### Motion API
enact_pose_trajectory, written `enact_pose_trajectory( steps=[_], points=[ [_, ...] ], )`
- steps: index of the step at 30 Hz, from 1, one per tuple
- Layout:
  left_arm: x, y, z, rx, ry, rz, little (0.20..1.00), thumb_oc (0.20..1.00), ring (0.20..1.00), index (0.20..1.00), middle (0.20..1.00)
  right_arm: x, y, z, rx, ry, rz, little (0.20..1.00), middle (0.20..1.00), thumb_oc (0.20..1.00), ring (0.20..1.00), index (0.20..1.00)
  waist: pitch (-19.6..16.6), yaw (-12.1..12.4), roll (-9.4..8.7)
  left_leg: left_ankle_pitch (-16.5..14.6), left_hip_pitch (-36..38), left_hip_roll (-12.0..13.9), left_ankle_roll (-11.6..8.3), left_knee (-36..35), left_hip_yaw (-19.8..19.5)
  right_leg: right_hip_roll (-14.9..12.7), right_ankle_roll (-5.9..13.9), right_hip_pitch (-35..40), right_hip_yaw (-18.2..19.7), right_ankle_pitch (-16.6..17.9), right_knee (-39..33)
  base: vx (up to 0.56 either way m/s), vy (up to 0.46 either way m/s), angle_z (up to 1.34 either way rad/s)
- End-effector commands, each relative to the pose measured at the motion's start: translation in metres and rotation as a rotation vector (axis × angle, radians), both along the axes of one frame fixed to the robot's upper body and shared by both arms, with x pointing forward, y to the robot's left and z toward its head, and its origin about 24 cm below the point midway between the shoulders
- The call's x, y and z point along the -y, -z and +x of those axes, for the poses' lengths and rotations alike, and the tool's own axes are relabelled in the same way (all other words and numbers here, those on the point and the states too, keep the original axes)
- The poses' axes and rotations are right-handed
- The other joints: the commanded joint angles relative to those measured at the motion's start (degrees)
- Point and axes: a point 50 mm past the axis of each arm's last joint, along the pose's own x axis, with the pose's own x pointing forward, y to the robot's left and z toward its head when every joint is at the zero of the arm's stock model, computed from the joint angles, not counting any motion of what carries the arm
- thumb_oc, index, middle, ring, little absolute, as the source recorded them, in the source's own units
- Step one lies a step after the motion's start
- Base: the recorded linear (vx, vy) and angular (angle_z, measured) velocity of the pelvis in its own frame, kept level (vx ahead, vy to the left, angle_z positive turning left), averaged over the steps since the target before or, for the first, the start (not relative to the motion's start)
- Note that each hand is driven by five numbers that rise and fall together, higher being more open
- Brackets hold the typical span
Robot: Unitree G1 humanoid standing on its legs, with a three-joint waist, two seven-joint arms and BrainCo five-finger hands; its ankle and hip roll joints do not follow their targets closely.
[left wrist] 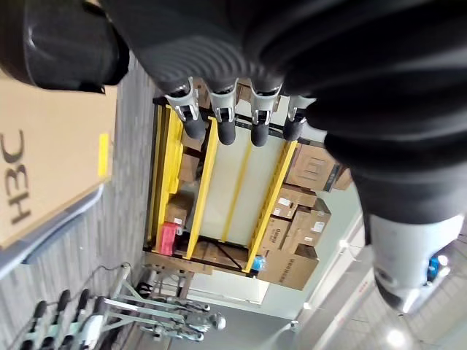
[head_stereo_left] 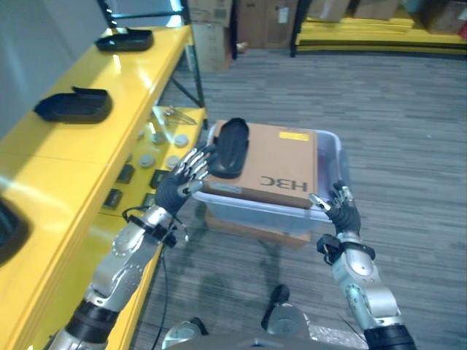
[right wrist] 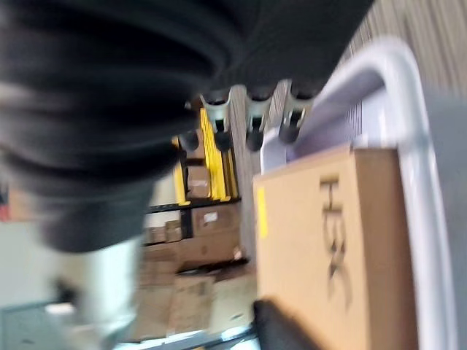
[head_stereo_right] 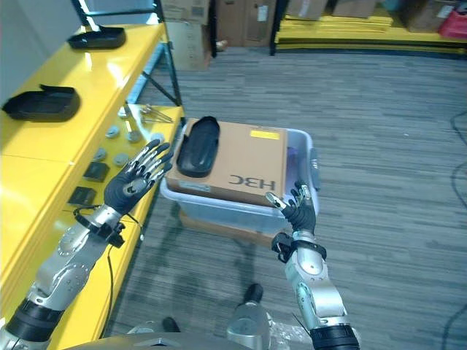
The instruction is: Move parts from the plastic box to the shelf.
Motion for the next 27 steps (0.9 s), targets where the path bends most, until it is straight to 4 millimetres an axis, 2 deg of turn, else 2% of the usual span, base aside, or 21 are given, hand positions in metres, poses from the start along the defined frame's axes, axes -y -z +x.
enact_pose_trajectory(
  steps=[1, 2, 4, 5, 6, 7, 8, 9, 11, 12, 13, 14, 15, 16, 17, 18, 19, 20, 23, 27],
  points=[
    [0.001, -0.017, -0.002, 0.082, -0.014, -0.044, 1.0, 1.0, 1.0, 1.0, 1.0, -0.001, -0.019, -0.002, 0.102, 0.004, 0.03, 1.0, 1.0, 1.0, 1.0, 1.0, -1.7, -1.1, -3.75, -5.6, -0.7, -0.2, 6.84, 5.5, 2.8, -6.1, 9.94, 2.0, 3.6, 3.8, -4.5, 0.25, -0.409, -0.23],
    [0.003, -0.014, 0.0, 0.063, -0.03, -0.057, 1.0, 1.0, 1.0, 1.0, 1.0, 0.005, -0.019, -0.002, 0.091, 0.011, 0.011, 1.0, 1.0, 1.0, 1.0, 1.0, -1.7, -2.2, -4.34, -5.9, 0.1, 3.0, 5.44, 8.3, 4.3, -5.5, 8.89, 1.4, 3.7, 2.8, -2.9, 0.22, -0.357, -0.19],
    [0.004, -0.014, 0.0, 0.062, -0.038, -0.06, 1.0, 1.0, 1.0, 1.0, 1.0, 0.006, -0.019, -0.001, 0.089, 0.011, 0.012, 1.0, 1.0, 1.0, 1.0, 1.0, -1.6, -2.3, -4.16, -5.9, 0.3, 3.9, 4.93, 9.1, 4.6, -5.1, 8.5, 1.3, 3.7, 2.5, -2.6, 0.16, -0.251, -0.27],
    [0.003, -0.011, 0.005, 0.053, -0.097, -0.054, 1.0, 1.0, 1.0, 1.0, 1.0, 0.011, -0.014, 0.003, 0.033, 0.011, -0.011, 1.0, 1.0, 1.0, 1.0, 1.0, -1.6, -2.8, -4.21, -1.8, 0.9, 8.2, 1.65, 14.8, 4.4, -3.1, 6.4, 0.9, 4.0, 0.8, -1.8, 0.24, -0.374, -0.4],
    [0.003, -0.009, 0.007, 0.039, -0.128, -0.063, 1.0, 1.0, 1.0, 1.0, 1.0, 0.012, -0.011, 0.008, 0.006, -0.008, -0.029, 1.0, 1.0, 1.0, 1.0, 1.0, -1.4, -2.4, -3.94, 1.6, -0.2, 11.0, -0.64, 20.1, 2.7, -1.2, 4.83, 1.2, 4.7, -0.3, -2.2, 0.29, -0.456, -0.22],
    [0.003, -0.008, 0.009, 0.03, -0.146, -0.068, 1.0, 1.0, 1.0, 1.0, 1.0, 0.012, -0.011, 0.012, 0.002, -0.039, -0.03, 1.0, 1.0, 1.0, 1.0, 1.0, -1.2, -2.1, -3.62, 3.6, -1.5, 12.6, -1.98, 23.5, 1.2, 0.2, 3.86, 1.6, 5.1, -1.0, -2.7, 0.25, -0.403, -0.45],
    [-0.001, -0.006, 0.013, 0.005, -0.194, -0.075, 1.0, 1.0, 1.0, 1.0, 1.0, 0.011, -0.013, 0.02, -0.008, -0.093, -0.06, 1.0, 1.0, 1.0, 1.0, 1.0, -0.5, -0.5, -3.26, 8.6, -7.3, 14.5, -4.33, 32.9, -5.1, 3.2, 1.38, 3.1, 7.0, -2.7, -4.1, 0.18, -0.334, -0.56],
    [-0.005, -0.005, 0.015, 0.004, -0.214, -0.065, 1.0, 1.0, 1.0, 1.0, 1.0, 0.011, -0.016, 0.023, -0.003, -0.103, -0.083, 1.0, 1.0, 1.0, 1.0, 1.0, -0.1, 0.3, -2.89, 11.1, -11.9, 14.5, -5.25, 37.1, -9.4, 4.6, 0.22, 4.1, 7.9, -3.2, -5.0, 0.14, -0.25, -0.78],
    [-0.014, 0.0, 0.015, -0.01, -0.244, -0.063, 1.0, 1.0, 1.0, 1.0, 1.0, 0.01, -0.023, 0.03, 0.013, -0.112, -0.09, 1.0, 1.0, 1.0, 1.0, 1.0, 0.6, 1.4, -2.18, 11.7, -15.2, 12.6, -4.44, 34.4, -11.8, 5.7, -0.47, 5.6, 9.2, -3.9, -6.3, 0.08, -0.008, -0.84],
    [-0.016, 0.001, 0.014, -0.012, -0.248, -0.064, 1.0, 1.0, 1.0, 1.0, 1.0, 0.009, -0.023, 0.03, 0.014, -0.112, -0.09, 1.0, 1.0, 1.0, 1.0, 1.0, 0.6, 1.5, -2.07, 12.0, -14.9, 12.3, -4.37, 33.0, -11.6, 5.7, -0.44, 5.9, 9.3, -4.0, -6.5, 0.11, 0.098, -0.8],
    [-0.02, 0.003, 0.012, -0.017, -0.26, -0.064, 1.0, 1.0, 1.0, 1.0, 1.0, 0.009, -0.025, 0.031, 0.018, -0.112, -0.094, 1.0, 1.0, 1.0, 1.0, 1.0, 0.7, 1.9, -1.64, 13.1, -14.5, 11.5, -4.35, 28.0, -10.9, 5.7, -0.2, 6.8, 9.2, -4.3, -7.0, 0.09, 0.152, -0.46],
    [-0.025, 0.005, 0.009, -0.021, -0.273, -0.07, 1.0, 1.0, 1.0, 1.0, 1.0, 0.008, -0.026, 0.03, 0.022, -0.121, -0.097, 1.0, 1.0, 1.0, 1.0, 1.0, 0.7, 2.1, -1.11, 15.7, -14.2, 10.5, -4.74, 20.6, -10.0, 5.5, 0.17, 7.8, 8.7, -4.5, -7.4, 0.12, 0.21, -0.3],
    [-0.029, 0.005, 0.007, -0.021, -0.282, -0.072, 1.0, 1.0, 1.0, 1.0, 1.0, 0.008, -0.026, 0.029, 0.02, -0.126, -0.093, 1.0, 1.0, 1.0, 1.0, 1.0, 0.7, 2.3, -0.7, 17.3, -14.4, 10.2, -5.06, 17.1, -9.8, 5.5, 0.32, 8.4, 8.3, -4.6, -7.7, 0.15, 0.281, -0.14],
    [-0.037, 0.005, 0.004, -0.024, -0.299, -0.077, 1.0, 1.0, 1.0, 1.0, 1.0, 0.006, -0.025, 0.027, 0.011, -0.143, -0.094, 1.0, 1.0, 1.0, 1.0, 1.0, 0.7, 2.5, -0.15, 19.8, -14.5, 9.4, -5.31, 10.8, -9.9, 4.9, 0.7, 9.2, 7.8, -4.9, -7.6, 0.15, 0.258, -0.01],
    [-0.039, 0.005, 0.003, -0.025, -0.305, -0.079, 1.0, 1.0, 1.0, 1.0, 1.0, 0.005, -0.025, 0.026, 0.009, -0.149, -0.096, 1.0, 1.0, 1.0, 1.0, 1.0, 0.8, 2.5, 0.07, 20.0, -14.5, 9.2, -5.23, 9.2, -10.1, 4.6, 0.86, 9.4, 7.8, -5.2, -7.3, 0.17, 0.272, -0.06],
    [-0.047, 0.007, 0.004, -0.024, -0.312, -0.072, 1.0, 1.0, 1.0, 1.0, 1.0, 0.005, -0.024, 0.023, 0.007, -0.139, -0.084, 1.0, 1.0, 1.0, 1.0, 1.0, 0.2, 2.3, 0.06, 18.1, -12.9, 9.0, -4.31, 6.9, -8.0, 3.7, 1.26, 9.7, 6.5, -6.0, -6.3, 0.13, 0.198, -0.13],
    [-0.049, 0.007, 0.004, -0.025, -0.322, -0.064, 1.0, 1.0, 1.0, 1.0, 1.0, 0.006, -0.022, 0.021, -0.005, -0.134, -0.073, 1.0, 1.0, 1.0, 1.0, 1.0, 0.0, 2.3, 0.07, 17.0, -12.3, 8.4, -3.75, 5.8, -8.0, 3.3, 1.54, 9.3, 6.2, -6.3, -5.6, 0.14, 0.218, -0.18],
    [-0.052, 0.008, 0.002, -0.027, -0.334, -0.06, 1.0, 1.0, 1.0, 1.0, 1.0, 0.009, -0.019, 0.018, -0.016, -0.134, -0.067, 1.0, 1.0, 1.0, 1.0, 1.0, -0.2, 2.5, 0.08, 14.6, -11.1, 7.1, -2.67, 4.5, -8.2, 2.8, 2.13, 8.9, 6.1, -6.6, -4.5, 0.11, 0.147, -0.12],
    [-0.062, 0.004, -0.001, -0.022, -0.347, -0.037, 1.0, 1.0, 1.0, 1.0, 1.0, 0.013, -0.016, 0.012, -0.017, -0.13, -0.057, 1.0, 1.0, 1.0, 1.0, 1.0, 0.0, 3.2, -0.15, 11.1, -10.0, 5.3, -1.89, 4.2, -7.9, 1.8, 3.35, 8.7, 5.5, -7.0, -2.8, 0.12, 0.121, -0.05],
    [-0.069, 0.002, -0.004, -0.021, -0.358, -0.018, 1.0, 1.0, 1.0, 1.0, 1.0, 0.012, -0.019, 0.013, -0.005, -0.141, -0.098, 1.0, 1.0, 1.0, 1.0, 1.0, 0.1, 4.2, -0.36, 8.1, -9.2, 3.4, -0.65, 3.4, -8.9, 1.2, 4.1, 8.6, 6.0, -6.9, -2.1, 0.1, 0.102, 0.09]
  ],
)
